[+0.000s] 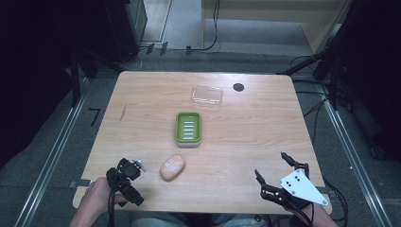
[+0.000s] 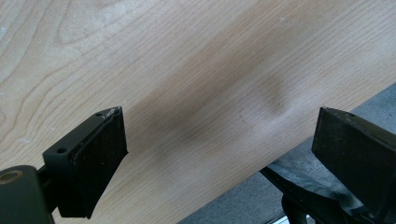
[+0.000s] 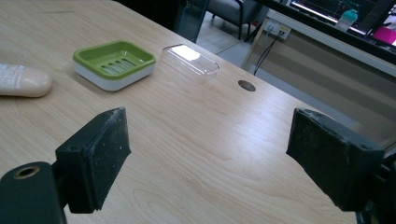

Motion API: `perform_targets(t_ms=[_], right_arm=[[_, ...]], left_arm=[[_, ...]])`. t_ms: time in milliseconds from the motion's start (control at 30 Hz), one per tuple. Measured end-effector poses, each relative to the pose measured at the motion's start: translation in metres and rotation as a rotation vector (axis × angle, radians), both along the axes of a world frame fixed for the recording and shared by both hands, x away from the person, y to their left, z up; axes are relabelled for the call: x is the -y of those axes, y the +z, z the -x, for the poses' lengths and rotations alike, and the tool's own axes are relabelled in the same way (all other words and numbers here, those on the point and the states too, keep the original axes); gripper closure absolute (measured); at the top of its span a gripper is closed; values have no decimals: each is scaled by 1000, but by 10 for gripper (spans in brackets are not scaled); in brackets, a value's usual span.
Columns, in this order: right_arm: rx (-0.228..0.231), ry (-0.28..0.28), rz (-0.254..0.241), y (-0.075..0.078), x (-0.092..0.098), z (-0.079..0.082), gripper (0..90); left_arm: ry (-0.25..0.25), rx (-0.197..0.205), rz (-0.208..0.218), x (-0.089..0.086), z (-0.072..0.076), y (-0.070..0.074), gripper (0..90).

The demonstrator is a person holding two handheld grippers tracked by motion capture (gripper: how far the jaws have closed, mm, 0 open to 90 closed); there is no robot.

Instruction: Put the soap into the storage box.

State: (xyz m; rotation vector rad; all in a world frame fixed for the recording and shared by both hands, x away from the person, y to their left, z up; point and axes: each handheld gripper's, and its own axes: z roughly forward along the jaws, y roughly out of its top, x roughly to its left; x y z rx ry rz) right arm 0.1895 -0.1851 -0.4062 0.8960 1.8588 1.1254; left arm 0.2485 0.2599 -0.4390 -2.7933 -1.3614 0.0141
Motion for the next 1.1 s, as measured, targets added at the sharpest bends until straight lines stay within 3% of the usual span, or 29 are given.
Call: perform_targets(t_ms=[367, 633, 1100], right_arm=[[4, -2, -4, 0, -1, 0, 131], [0, 6, 7, 0, -2, -1, 131], [1, 8, 10, 0, -2, -1, 131]], left_arm=[[1, 2, -2, 2, 0, -1, 44], [14, 2, 17, 3, 1, -1, 45], [-7, 9, 45, 15, 0, 2, 44]])
